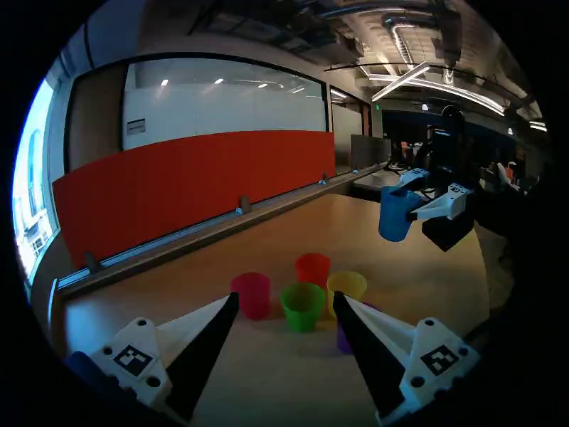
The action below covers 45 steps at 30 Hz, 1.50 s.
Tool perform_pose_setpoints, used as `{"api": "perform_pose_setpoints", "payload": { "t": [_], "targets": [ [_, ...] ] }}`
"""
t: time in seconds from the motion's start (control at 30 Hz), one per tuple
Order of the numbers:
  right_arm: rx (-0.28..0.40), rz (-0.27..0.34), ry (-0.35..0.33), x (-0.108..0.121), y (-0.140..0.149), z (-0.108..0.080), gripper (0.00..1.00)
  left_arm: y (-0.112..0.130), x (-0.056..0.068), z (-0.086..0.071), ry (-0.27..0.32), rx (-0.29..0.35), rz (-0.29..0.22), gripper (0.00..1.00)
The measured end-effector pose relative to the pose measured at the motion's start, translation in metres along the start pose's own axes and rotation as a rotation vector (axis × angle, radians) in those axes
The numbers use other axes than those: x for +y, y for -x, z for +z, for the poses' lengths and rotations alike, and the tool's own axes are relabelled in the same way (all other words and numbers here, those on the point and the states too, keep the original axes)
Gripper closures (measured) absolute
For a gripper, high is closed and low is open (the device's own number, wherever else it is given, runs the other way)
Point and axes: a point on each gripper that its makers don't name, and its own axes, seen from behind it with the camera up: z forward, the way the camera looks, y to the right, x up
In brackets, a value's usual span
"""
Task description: Pour water
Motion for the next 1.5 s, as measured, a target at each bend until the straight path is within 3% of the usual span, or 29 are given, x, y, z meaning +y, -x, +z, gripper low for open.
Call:
{"api": "perform_pose_setpoints", "payload": {
  "t": [0.63, 1.0, 1.5],
  "targets": [
    [0.181, 0.013, -0.006, 0.004, -0.062, -0.004, 0.10, 0.004, 0.003, 0.012, 0.019, -0.003, 0.000, 0.02],
    [0.207, 0.002, -0.008, 0.007, -0.072, -0.006, 0.10, 0.012, 0.001, 0.023, 0.041, -0.019, -0.010, 0.02],
    [0.206, -0.012, -0.012, 0.006, -0.078, -0.009, 0.10, 0.040, 0.003, 0.052, 0.077, -0.104, 0.004, 0.02]
  ]
}}
